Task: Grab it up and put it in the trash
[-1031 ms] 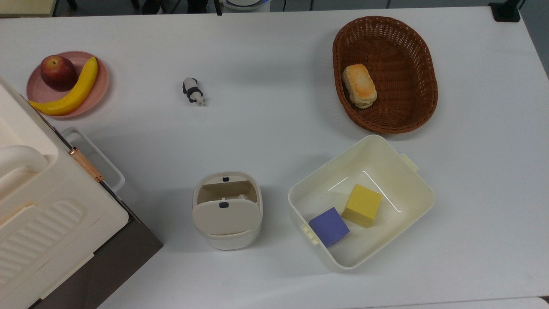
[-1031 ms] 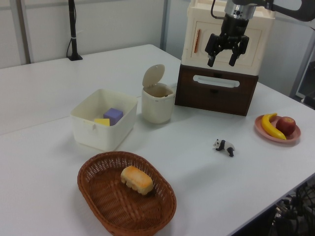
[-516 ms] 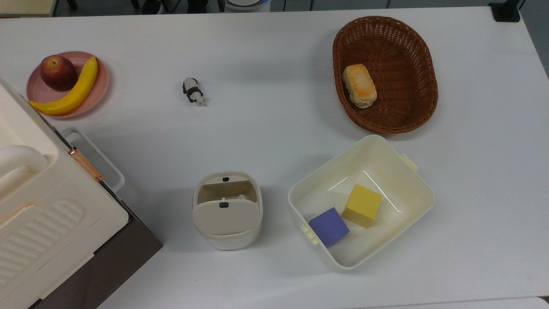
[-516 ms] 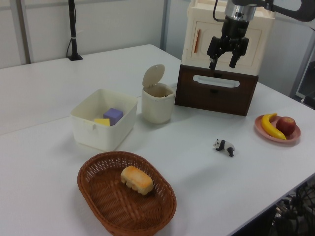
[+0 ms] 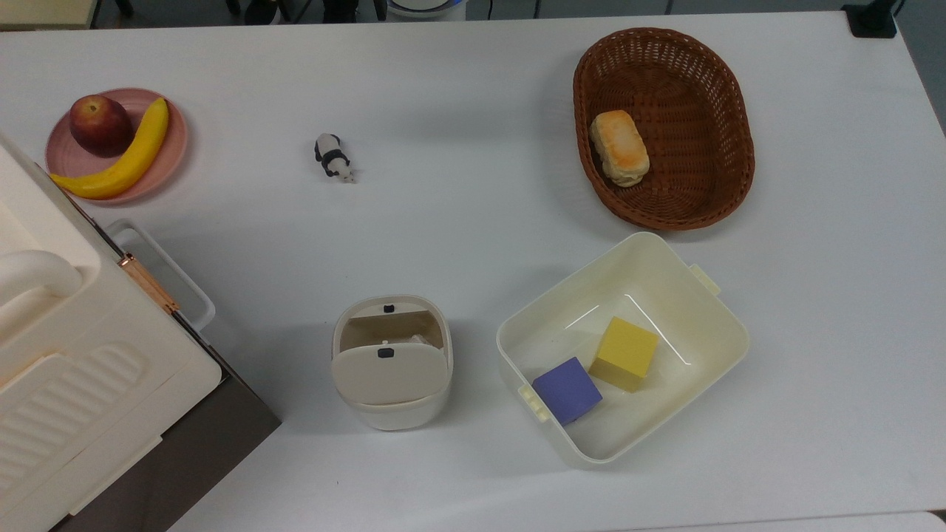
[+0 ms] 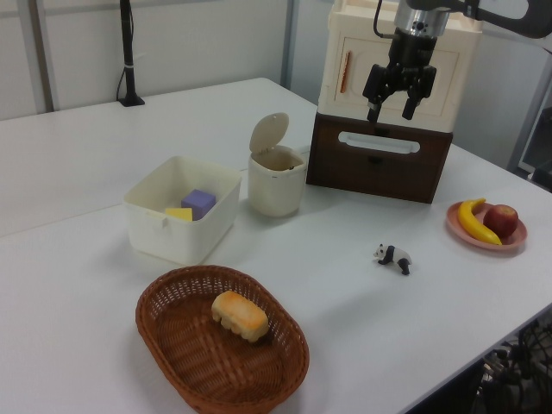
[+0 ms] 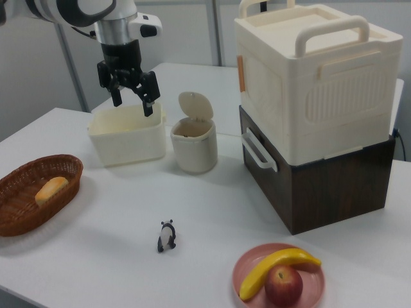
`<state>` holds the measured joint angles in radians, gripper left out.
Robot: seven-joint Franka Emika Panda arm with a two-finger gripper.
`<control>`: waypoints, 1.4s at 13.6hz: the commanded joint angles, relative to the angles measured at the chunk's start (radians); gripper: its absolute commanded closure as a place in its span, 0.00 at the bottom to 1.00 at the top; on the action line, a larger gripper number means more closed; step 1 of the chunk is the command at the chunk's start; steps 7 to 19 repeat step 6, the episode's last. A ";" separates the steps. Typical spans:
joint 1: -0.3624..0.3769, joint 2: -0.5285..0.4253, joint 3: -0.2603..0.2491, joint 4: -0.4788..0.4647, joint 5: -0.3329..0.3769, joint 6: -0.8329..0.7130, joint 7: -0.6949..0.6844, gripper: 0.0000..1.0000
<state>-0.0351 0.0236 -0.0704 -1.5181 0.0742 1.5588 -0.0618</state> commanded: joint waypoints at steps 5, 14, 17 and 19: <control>0.017 -0.028 -0.025 -0.011 0.022 -0.014 -0.020 0.00; 0.015 -0.028 -0.025 -0.011 0.022 -0.014 -0.020 0.00; 0.015 -0.028 -0.025 -0.011 0.022 -0.014 -0.020 0.00; 0.015 -0.028 -0.025 -0.011 0.022 -0.014 -0.020 0.00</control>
